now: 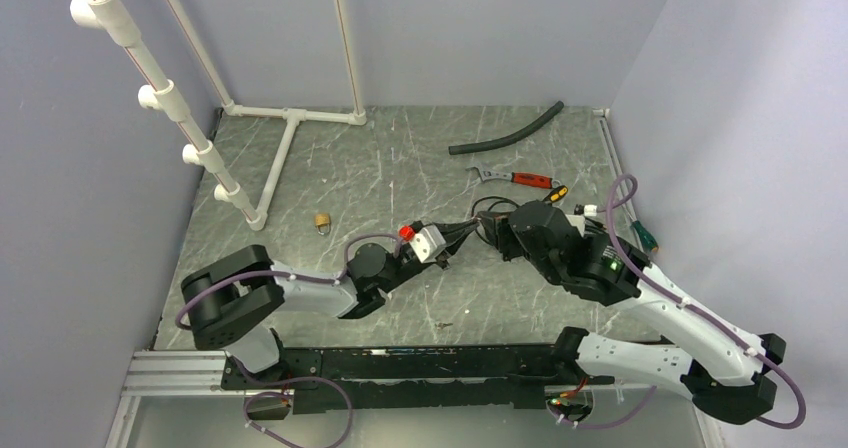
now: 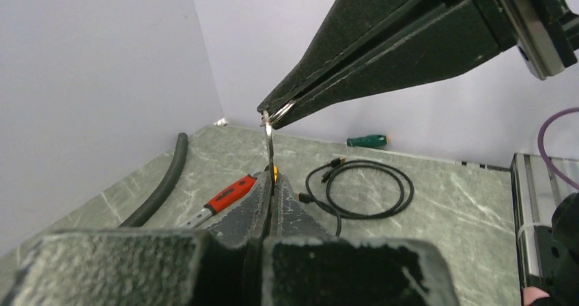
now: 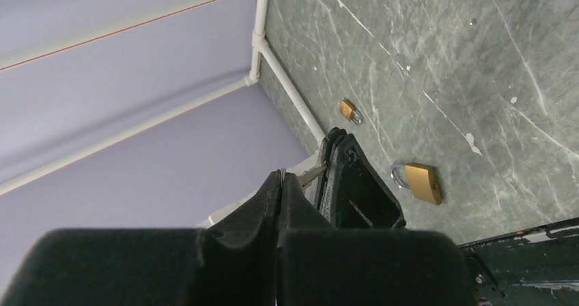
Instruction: Unlock with the key
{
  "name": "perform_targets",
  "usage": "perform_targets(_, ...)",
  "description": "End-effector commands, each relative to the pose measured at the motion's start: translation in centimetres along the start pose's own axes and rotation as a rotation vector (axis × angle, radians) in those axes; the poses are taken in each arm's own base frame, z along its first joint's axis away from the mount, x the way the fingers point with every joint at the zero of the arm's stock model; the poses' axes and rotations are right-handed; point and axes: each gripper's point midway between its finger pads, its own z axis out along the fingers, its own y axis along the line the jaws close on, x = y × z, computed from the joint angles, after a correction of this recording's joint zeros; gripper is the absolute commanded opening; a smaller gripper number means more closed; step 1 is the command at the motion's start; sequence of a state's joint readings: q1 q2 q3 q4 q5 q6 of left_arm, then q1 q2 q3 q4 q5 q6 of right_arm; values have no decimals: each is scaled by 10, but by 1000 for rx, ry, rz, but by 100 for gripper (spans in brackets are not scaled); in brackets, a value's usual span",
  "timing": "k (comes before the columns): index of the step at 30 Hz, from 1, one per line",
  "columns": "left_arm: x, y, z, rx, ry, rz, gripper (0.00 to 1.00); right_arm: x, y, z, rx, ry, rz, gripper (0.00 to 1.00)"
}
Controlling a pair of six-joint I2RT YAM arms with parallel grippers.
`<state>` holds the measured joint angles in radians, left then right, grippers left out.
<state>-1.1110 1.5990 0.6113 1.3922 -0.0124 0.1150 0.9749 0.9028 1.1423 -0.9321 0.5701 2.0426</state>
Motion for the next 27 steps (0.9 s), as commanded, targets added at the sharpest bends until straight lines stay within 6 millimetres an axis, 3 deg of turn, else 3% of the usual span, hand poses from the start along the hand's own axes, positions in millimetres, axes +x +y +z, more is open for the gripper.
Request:
perform_targets(1,-30,5,8,-12,-10,57,0,-11,1,-3,-55,-24,-28,0)
perform_targets(2,-30,6,7,-7,3,70,0,-12,1,-3,-70,-21,-45,1)
perform_targets(4,-25,6,5,6,53,114,0,-11,4,-4,-114,-10,-89,43)
perform_targets(5,-23,7,3,16,82,145,0,-12,3,-6,-127,-9,-122,59)
perform_targets(7,-21,8,-1,36,135,210,0,-16,-2,-9,-116,-15,-167,77)
perform_targets(13,-14,19,-18,92,315,414,0,-16,5,-26,-231,33,-329,78)
perform_targets(19,-9,28,-27,121,466,551,0,19,27,-47,-506,222,-356,71)
perform_targets(22,-5,30,-36,162,597,613,0,32,27,-45,-497,272,-353,70)
perform_targets(27,2,40,-70,221,855,725,0,55,11,-28,-417,358,-333,70)
